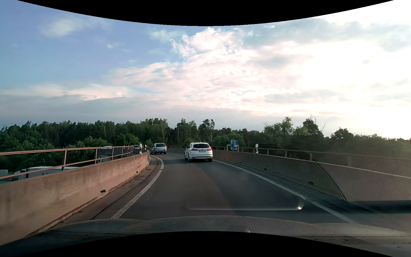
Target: Follow the waypoints while adhering to traffic rules and regulations
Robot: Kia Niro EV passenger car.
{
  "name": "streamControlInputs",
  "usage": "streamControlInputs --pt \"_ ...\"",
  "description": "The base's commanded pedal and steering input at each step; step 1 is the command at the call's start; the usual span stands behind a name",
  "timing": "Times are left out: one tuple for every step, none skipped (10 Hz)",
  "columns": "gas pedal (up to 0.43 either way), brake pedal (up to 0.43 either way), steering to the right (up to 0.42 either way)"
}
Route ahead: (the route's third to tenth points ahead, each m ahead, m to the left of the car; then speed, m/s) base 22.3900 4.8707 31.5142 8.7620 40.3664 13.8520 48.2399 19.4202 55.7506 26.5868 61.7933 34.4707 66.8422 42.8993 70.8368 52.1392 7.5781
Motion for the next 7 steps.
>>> streamControlInputs --pt "0.047 0.000 -0.064" --pt "0.047 0.000 -0.064" --pt "0.047 0.000 -0.064" --pt "0.047 0.000 -0.064" --pt "0.047 0.000 -0.064" --pt "0.047 0.000 -0.064" --pt "0.047 0.000 -0.065"
